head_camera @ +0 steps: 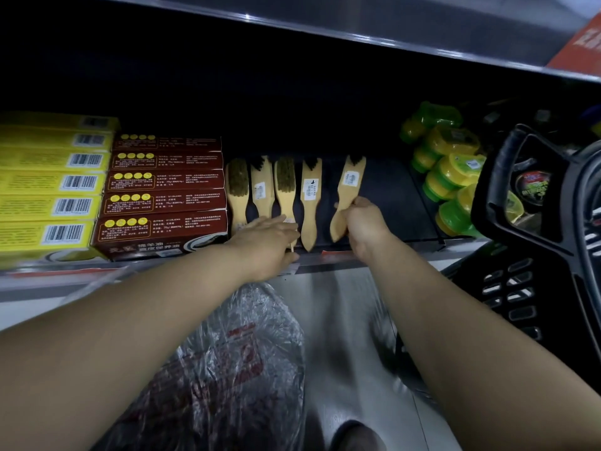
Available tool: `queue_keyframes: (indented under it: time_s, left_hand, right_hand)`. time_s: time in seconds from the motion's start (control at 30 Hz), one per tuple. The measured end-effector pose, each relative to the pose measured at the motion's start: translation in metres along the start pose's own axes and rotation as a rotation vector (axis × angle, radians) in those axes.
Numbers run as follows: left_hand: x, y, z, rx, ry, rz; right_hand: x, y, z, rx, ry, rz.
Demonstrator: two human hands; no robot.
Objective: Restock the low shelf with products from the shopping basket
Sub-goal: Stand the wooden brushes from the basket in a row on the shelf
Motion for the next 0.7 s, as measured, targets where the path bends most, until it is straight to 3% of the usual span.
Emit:
queue_keyframes:
  time_s: [0.23,0.37,0.53,0.63,0.7]
  left_hand:
    - [0.001,0.001,0.001,-0.058,0.012,-0.038]
    - [0.003,-0.011,0.005,0.127,-0.035,0.017]
    - [-0.003,-0.05,0.025,0.415,-0.062,0.292]
    - [-0.011,-0.078,0.05,0.591,0.113,0.518]
    - [-0.01,-0.093,0.072,0.686,0.23,0.566]
  right_hand:
    - [-0.002,0.001,0.011,0.322,-0.085,0.02]
    - [0.005,-0.001,0.004,0.397,-0.123,0.046]
    - [0.042,-0.004,-0.021,0.336,-0.217,0.232]
    - [0.083,-0.017,-0.057,0.225,-0.328,0.221]
    - [0.115,-0.033,-0.081,0.18,-0.403,0.177]
Point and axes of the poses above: each hand's wrist, its own x-axis away from the middle knuckle, its own y-axis out of the palm, z = x × y, the point moved 1 cm from there along -x, towards the middle knuckle, and after that the axes turned 2 degrees about y, right-handed, at the moved point
